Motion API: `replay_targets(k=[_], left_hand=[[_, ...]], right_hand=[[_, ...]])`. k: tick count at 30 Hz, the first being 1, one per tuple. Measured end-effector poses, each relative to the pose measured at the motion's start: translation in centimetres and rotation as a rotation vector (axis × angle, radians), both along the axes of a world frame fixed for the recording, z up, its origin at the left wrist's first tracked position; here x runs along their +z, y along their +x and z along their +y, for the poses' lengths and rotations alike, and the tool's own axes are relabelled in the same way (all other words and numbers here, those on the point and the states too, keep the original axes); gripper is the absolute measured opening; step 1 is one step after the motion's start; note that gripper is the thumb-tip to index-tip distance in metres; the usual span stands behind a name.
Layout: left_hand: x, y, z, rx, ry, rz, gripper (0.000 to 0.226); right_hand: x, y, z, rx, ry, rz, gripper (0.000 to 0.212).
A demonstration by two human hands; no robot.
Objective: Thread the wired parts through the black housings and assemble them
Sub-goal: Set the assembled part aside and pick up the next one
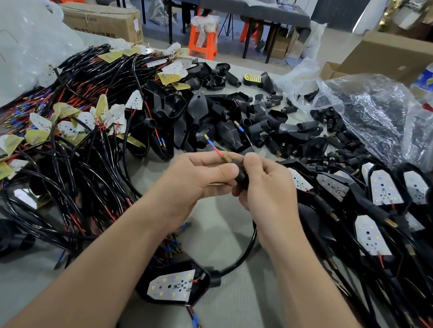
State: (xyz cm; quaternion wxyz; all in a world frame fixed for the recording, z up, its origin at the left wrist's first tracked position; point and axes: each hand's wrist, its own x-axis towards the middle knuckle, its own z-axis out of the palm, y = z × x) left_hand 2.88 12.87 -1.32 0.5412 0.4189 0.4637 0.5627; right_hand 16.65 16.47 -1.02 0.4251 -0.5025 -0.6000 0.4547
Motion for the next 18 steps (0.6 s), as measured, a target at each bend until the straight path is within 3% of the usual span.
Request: replay_targets(k=[5,9,11,15,18], left_hand=[[0.4,0.0,0.0,0.081,-0.061,-0.014,0.039],[0.4,-0.2,0.1,0.205,-0.077,-0.072,0.038],[0.4,-0.3,0.2,0.267,-0.083,-0.081,0.032],[0.2,-0.1,0.2,0.321,-0.076,-0.05,0.028],[0.0,0.0,0.3,0.34,-0.077,-0.044,0.027]], right_hand=[[0.0,-0.3,-0.1,-0.015,0.03,-0.005,0.027],[0.5,0.1,-0.3,-0.071,0.045,0.103,0.018],[0.8,0.5,-0.1,-0.106,0.039,0.226,0.026],[1.0,1.2,0.1,-0.16,0.135,0.287,0.058],[1.6,1.2,-0.2,-0.135,0.2,0.285,0.046]])
